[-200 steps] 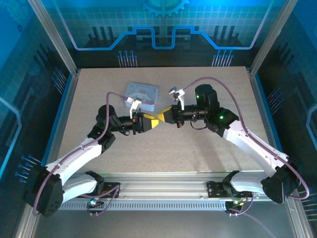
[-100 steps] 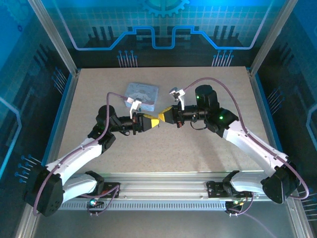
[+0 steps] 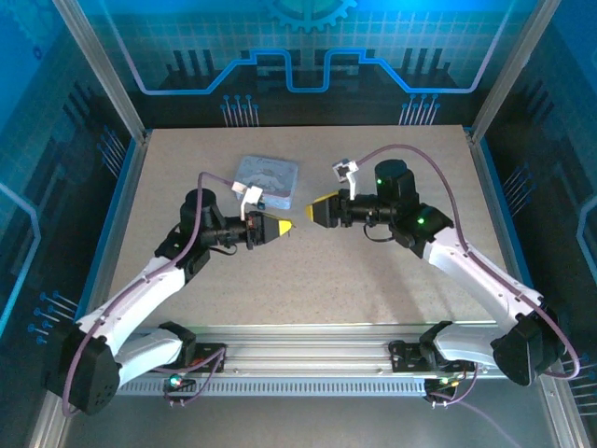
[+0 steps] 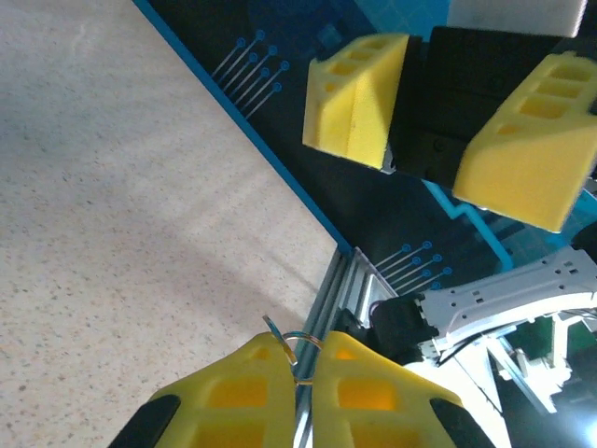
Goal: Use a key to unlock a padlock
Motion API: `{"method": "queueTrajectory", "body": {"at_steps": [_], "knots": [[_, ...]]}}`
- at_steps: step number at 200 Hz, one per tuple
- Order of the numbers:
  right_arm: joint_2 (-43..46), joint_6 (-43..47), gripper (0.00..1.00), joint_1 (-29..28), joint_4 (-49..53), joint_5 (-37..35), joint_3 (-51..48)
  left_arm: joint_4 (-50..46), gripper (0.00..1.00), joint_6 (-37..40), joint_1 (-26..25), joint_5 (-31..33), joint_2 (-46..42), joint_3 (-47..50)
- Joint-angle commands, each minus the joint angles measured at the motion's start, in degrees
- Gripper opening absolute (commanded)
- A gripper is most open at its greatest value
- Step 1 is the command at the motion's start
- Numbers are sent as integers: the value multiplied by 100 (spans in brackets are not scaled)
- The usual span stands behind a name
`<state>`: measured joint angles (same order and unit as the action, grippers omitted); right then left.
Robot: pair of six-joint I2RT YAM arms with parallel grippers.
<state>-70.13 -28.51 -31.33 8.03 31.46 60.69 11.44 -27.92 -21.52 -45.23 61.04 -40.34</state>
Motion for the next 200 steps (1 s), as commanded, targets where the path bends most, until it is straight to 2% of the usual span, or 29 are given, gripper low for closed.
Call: {"method": "queueTrajectory", "body": {"at_steps": [1, 48, 99, 123, 150, 200], "knots": [[-83, -204, 52, 54, -76, -104, -30, -494, 0, 367, 34, 26, -62, -236], [-67, -355, 45, 56, -206, -111, -248, -330, 0, 278, 34, 119, -159, -91], [62, -242, 43, -22, -873, 406, -774, -17, 0, 16, 38, -39, -163, -101], [80, -280, 38, -25, -1164, 724, -901, 143, 0, -63, 34, -178, -154, -83], [-21, -631, 37, -39, -1568, 1075, -883, 312, 0, -157, 35, -186, -145, -45], [-139, -1610, 39, -116, -2403, 1060, -1167, 1074, 0, -591, 34, -99, -88, 139]]}}
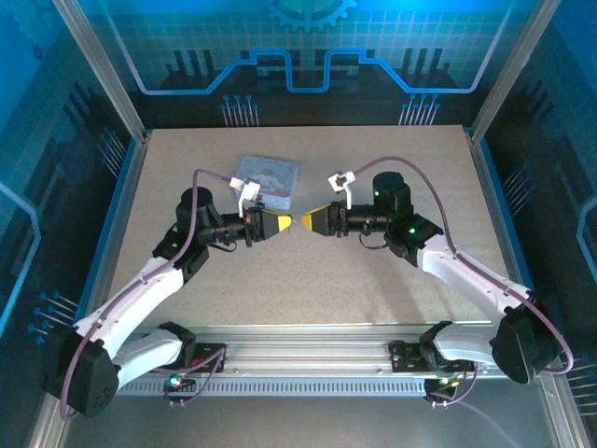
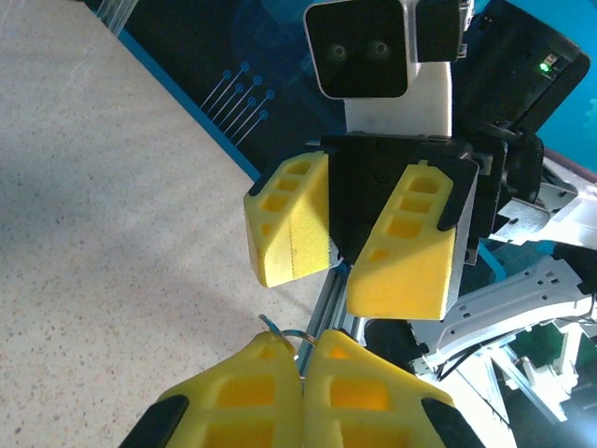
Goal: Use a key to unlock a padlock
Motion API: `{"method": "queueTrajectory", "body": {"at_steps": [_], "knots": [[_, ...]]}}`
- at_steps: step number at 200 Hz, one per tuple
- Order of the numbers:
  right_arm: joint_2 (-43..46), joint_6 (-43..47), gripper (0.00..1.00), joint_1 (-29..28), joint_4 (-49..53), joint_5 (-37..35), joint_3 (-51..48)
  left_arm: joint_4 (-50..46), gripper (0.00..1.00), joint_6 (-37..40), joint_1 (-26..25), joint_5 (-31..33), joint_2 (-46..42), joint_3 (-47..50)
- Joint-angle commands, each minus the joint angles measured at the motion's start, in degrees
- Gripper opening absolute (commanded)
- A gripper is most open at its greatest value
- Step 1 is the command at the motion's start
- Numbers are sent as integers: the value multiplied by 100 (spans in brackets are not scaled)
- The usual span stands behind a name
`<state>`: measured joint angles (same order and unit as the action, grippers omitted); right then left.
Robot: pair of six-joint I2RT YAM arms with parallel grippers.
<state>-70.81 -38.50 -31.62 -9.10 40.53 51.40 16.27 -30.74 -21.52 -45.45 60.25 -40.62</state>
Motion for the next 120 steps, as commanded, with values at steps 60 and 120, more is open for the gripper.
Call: {"method": "queueTrajectory", "body": {"at_steps": [60, 120], "knots": [[-99, -1893, 40, -125, -1416, -280, -411, 1271, 0, -685, 42, 53, 46, 333], [63, -1987, 38, -304, -1429, -813, -524, 1536, 0, -1052, 35, 513, -26, 434]]}}
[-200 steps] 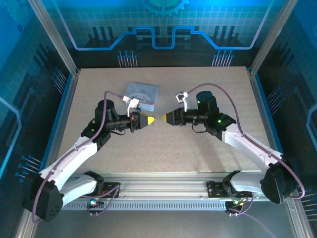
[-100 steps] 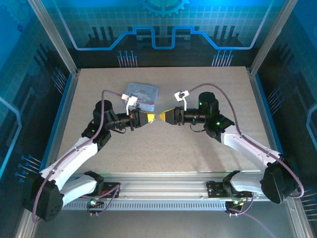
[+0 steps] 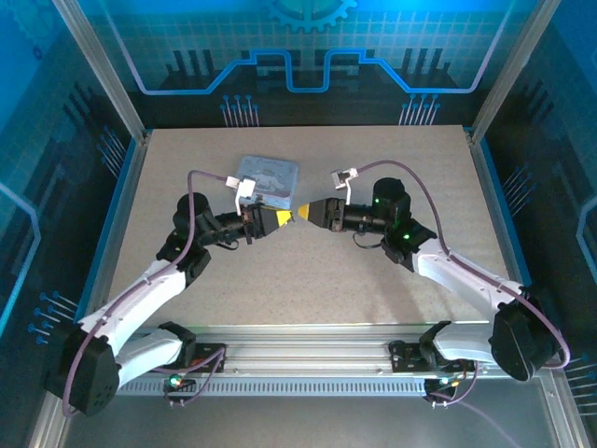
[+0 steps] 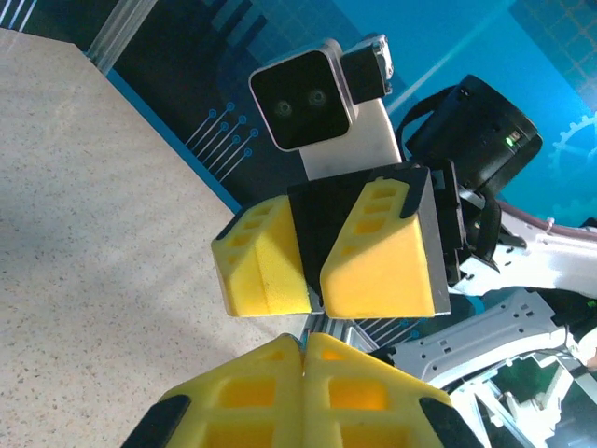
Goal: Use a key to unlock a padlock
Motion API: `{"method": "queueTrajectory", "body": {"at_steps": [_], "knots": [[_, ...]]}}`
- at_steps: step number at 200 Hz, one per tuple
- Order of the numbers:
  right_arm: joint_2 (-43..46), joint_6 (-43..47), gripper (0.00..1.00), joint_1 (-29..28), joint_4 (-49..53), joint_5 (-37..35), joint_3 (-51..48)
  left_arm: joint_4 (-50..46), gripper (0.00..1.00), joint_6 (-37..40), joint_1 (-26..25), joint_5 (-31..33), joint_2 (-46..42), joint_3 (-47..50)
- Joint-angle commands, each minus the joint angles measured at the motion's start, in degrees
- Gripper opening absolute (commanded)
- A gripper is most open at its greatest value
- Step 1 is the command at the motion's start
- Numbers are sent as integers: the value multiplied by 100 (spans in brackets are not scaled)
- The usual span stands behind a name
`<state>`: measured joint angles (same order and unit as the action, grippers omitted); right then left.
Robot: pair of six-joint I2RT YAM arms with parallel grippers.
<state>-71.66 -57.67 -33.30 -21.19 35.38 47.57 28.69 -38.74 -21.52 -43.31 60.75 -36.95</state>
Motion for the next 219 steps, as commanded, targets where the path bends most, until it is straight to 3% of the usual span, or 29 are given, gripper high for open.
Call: {"method": "queueTrajectory", "body": {"at_steps": [1, 56, 219], "knots": [[146, -70, 38, -139, -229, -300, -146, 286, 0, -259, 34, 311, -79, 66], [106, -142, 31, -381, -526, -459, -235, -107, 0, -434, 40, 762, -235, 76], [-374, -183, 27, -568, -756, -393, 203, -83, 0, -820, 40, 633, -186, 74]]}}
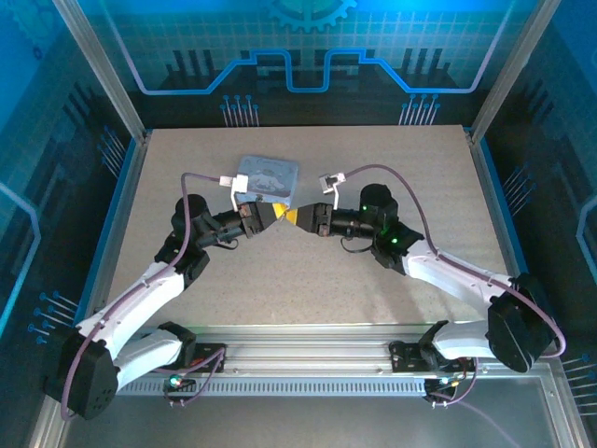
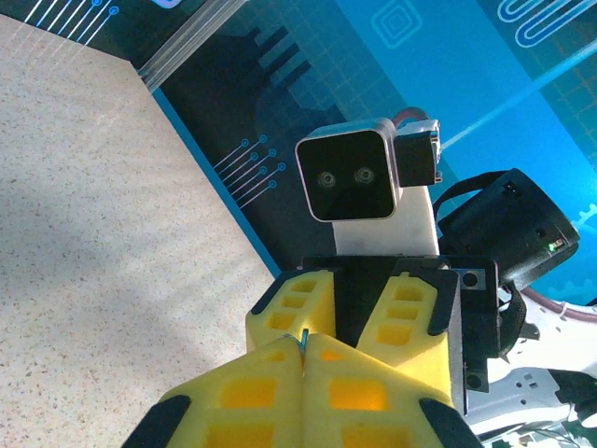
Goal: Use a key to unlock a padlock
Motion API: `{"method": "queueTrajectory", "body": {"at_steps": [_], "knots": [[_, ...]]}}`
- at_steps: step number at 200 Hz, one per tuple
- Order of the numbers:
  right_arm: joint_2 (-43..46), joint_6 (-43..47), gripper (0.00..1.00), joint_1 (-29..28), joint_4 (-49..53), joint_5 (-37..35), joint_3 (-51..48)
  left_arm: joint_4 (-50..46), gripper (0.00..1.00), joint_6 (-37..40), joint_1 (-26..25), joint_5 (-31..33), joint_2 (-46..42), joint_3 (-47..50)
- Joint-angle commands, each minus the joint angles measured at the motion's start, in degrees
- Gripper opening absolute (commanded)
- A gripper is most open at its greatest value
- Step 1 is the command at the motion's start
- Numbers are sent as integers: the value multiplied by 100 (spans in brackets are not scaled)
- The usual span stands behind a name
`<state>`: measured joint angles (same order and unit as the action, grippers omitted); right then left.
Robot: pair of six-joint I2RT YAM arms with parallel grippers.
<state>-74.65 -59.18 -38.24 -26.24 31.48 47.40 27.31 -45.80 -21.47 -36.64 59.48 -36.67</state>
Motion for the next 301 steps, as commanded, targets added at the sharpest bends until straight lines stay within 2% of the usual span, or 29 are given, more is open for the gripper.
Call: {"method": "queueTrajectory", "body": {"at_steps": [1, 15, 57, 83, 140, 170, 175, 181, 193, 202, 213, 247, 301], "knots": [[-80, -32, 27, -76, -251, -3, 223, 55, 0, -114, 37, -35, -60, 46], [-106, -17, 24, -78, -255, 6, 257, 53, 0, -128, 31, -52, -64, 45], [-114, 80, 7, -61, -256, 33, 270, 2, 0, -102, 32, -88, -65, 52], [-58, 307, 0, -35, 15, 24, 270, -88, 0, -36, 38, -111, -60, 52], [161, 1265, 0, 49, 1326, 29, 610, -547, 0, 288, 133, -212, -68, -55], [179, 1250, 0, 123, 1219, 117, 557, -651, 0, 430, 170, -404, -51, -110], [181, 1220, 0, 129, 1175, 118, 544, -679, 7, 460, 170, -447, -51, -134], [179, 1186, 0, 131, 1121, 113, 522, -712, 21, 496, 172, -486, -53, -154], [173, 1111, 0, 143, 985, 86, 486, -814, 38, 584, 170, -519, -89, -174], [168, 1063, 0, 146, 882, 73, 468, -926, 45, 667, 170, -494, -132, -176], [155, 1014, 0, 159, 834, 67, 456, -1034, 49, 750, 172, -446, -188, -151], [155, 920, 0, 184, 754, 48, 429, -925, 49, 762, 179, -494, -205, 31], [120, 812, 0, 185, 666, 76, 394, -421, 37, 594, 179, -854, -4, 50]]}}
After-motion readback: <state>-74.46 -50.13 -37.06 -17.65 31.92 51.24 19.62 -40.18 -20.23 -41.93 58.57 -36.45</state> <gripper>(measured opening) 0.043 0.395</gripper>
